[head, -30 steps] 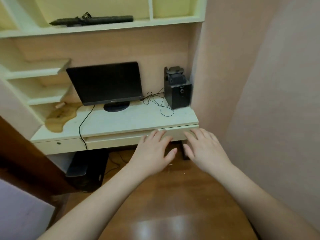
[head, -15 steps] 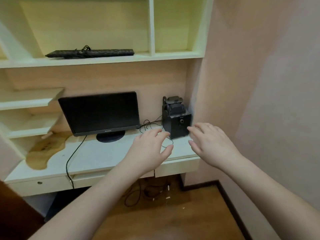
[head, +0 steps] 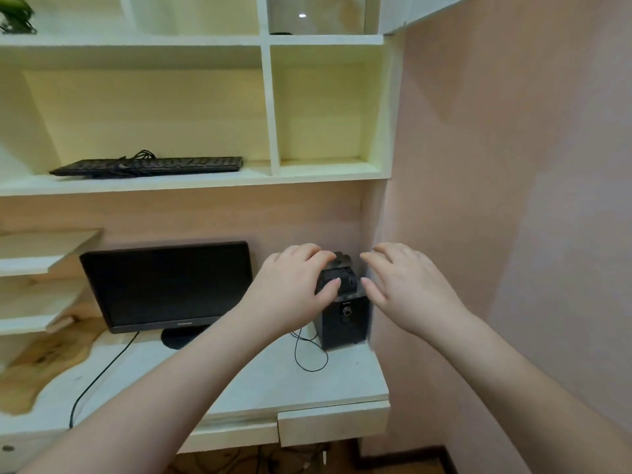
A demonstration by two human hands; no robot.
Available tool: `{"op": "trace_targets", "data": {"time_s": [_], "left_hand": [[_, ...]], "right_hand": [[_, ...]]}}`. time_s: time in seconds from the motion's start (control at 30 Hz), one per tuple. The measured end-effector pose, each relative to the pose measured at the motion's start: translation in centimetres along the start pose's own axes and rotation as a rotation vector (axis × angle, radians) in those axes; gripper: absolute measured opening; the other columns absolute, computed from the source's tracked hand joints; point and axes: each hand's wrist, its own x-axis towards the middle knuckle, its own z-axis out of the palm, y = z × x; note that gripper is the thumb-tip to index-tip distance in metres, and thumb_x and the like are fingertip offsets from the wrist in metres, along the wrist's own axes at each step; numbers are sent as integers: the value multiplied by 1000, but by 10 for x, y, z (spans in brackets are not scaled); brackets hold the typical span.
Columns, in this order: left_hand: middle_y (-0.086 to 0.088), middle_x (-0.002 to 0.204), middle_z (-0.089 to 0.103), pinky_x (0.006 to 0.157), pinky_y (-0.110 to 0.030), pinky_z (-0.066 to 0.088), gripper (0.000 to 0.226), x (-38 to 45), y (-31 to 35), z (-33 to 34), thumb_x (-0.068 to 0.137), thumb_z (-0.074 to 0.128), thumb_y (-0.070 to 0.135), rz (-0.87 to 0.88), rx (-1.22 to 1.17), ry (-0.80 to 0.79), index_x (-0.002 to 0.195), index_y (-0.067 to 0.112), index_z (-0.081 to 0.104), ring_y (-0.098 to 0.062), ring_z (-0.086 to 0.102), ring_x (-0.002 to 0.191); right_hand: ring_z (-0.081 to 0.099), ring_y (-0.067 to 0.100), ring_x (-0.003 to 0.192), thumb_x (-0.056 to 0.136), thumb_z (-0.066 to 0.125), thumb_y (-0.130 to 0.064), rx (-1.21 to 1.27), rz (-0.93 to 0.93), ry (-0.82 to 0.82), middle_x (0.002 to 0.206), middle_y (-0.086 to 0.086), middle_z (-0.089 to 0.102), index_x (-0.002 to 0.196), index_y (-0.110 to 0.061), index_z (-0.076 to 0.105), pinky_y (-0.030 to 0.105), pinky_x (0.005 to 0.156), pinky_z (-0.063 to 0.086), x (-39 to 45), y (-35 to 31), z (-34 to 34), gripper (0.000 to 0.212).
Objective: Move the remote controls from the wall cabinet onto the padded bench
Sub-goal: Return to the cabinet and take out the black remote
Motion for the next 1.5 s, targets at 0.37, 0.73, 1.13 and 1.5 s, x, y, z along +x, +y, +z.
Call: {"op": "trace_targets", "data": {"time_s": [0.37,0.73,1.13,1.5], "left_hand": [[6,142,45,109,-35,30,52,72,-53,-13,94,37,51,-8,64,61,139,27,42,-12,35,134],[6,139,47,103,-37,33,51,143,-129,-41,95,37,50,64,21,205,141,27,39,-16,40,130],[8,137,48,101,-34,33,49,225,-168,-66,95,35,52,108,64,335,139,29,41,-15,41,128],[5,137,49,103,-37,36,51,289,-155,-123,95,38,49,102,182,490,139,25,43,-17,44,127]], "right_hand": [[41,23,130,93,45,-41,-19,-41,39,139,4,48,135,-20,48,35,103,32,98,3,7,47],[44,24,128,94,45,-35,-105,-5,206,139,5,49,132,-20,52,36,102,31,214,-34,-14,42],[45,21,123,94,41,-36,-188,-15,349,133,-1,51,132,-23,50,33,97,32,294,-12,-44,41],[45,21,121,97,39,-39,-89,-131,539,132,0,51,132,-24,50,35,95,35,367,34,-105,40]]}}
